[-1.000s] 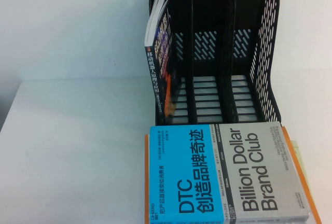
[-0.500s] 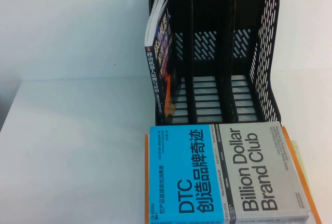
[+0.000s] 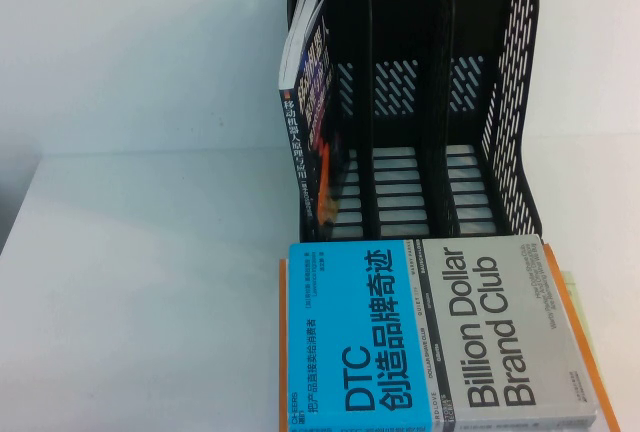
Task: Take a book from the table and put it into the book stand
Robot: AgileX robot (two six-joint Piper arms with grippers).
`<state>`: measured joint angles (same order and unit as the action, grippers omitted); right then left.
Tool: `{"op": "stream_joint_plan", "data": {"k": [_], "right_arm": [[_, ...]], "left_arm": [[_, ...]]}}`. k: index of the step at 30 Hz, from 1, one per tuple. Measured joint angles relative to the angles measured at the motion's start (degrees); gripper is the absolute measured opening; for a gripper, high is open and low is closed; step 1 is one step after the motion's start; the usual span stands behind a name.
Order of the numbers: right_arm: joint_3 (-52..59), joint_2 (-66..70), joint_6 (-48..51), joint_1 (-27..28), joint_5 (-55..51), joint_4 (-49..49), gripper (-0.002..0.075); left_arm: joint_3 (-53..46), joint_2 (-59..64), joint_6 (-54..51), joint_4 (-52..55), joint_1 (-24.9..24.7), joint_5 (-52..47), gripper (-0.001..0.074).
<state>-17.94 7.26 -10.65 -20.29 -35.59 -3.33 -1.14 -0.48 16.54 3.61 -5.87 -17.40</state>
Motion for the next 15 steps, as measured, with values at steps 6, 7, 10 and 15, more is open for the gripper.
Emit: {"op": "stream_joint_plan", "data": {"k": [6, 7, 10, 15], "right_arm": [[0.0, 0.0, 0.0, 0.0, 0.0, 0.0, -0.0002], [0.0, 0.0, 0.0, 0.0, 0.0, 0.0, -0.0002], [0.0, 0.0, 0.0, 0.0, 0.0, 0.0, -0.0002], [0.0, 0.0, 0.0, 0.0, 0.0, 0.0, -0.0002]], "left_arm": [[0.0, 0.0, 0.0, -0.02, -0.36, -0.22, -0.0002], [0.0, 0.0, 0.0, -0.02, -0.36, -0.22, -0.0002], [0.0, 0.0, 0.0, -0.02, -0.36, -0.26, -0.0002], [0.0, 0.0, -0.53, -0.12, -0.14, -0.36, -0.0002]]}}
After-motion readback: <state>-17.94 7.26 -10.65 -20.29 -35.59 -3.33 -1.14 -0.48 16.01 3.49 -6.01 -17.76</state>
